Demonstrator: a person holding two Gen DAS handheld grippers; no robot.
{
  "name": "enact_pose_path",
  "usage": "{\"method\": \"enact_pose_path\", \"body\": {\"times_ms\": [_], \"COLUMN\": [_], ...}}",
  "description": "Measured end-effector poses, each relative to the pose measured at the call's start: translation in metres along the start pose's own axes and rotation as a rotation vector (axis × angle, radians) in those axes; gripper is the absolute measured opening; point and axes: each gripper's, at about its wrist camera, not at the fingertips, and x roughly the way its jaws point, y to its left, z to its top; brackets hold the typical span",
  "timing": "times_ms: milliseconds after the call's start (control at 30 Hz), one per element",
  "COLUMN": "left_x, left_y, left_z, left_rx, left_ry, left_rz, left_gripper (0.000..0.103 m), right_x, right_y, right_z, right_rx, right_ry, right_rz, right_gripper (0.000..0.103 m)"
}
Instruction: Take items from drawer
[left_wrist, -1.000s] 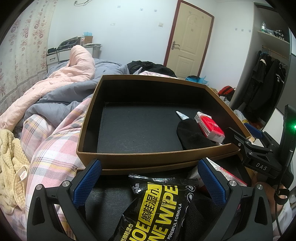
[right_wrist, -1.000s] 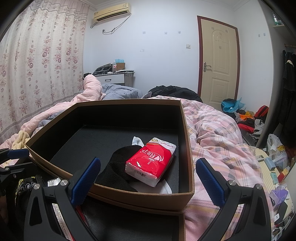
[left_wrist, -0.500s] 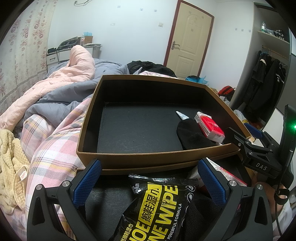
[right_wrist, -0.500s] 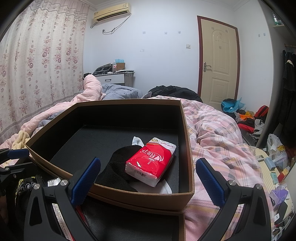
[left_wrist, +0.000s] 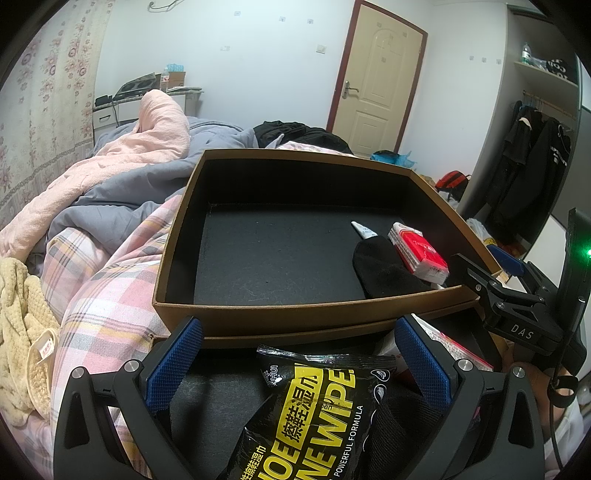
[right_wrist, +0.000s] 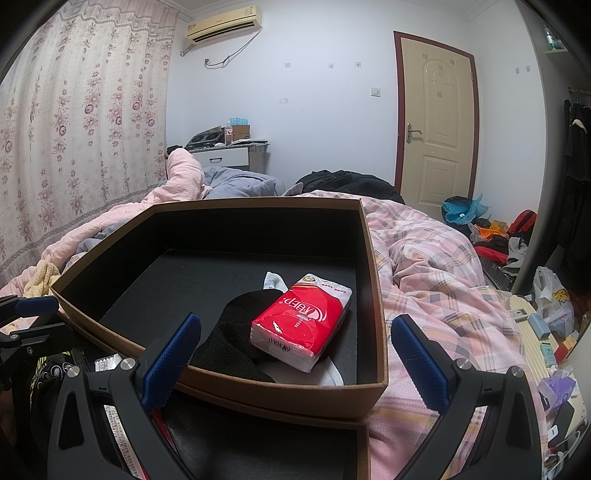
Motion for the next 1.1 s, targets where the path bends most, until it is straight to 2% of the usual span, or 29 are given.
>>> {"method": "enact_pose_path", "body": {"times_ms": [433,600,767,933,1100], "left_x": [0.000,-0.014,-0.014,-0.017,0.002], "left_y": [0.000,0.014,0.024,0.015,0.011], "left_z": [0.000,0.004,0.006,0.012,0.024], "left_rx": [-0.002,-0.080,-0.121,-0.066,-0.020], "left_ry": [-0.001,-0.069,-0.061,-0.071,-0.026], "left_rz": [-0.002,-0.041,-0.066,-0.041,0.026], "left_gripper": [0.103,0.103,0.103,0.103,0.103], "right_x": [0.000,-0.001,-0.001,-0.001,-0.001], "right_y": [0.000,-0.001,-0.001,-0.001,-0.001], "right_z": [0.000,0.000,0.000,0.000,0.001], "right_rx": [0.000,0.001,0.001,0.001,0.000], "right_ry": [0.000,0.000,0.000,-0.001,0.003], "right_rz": [0.000,0.001,0.001,0.000,0.003], "right_gripper": [0.102,0.102,0.102,0.102,0.102]}}
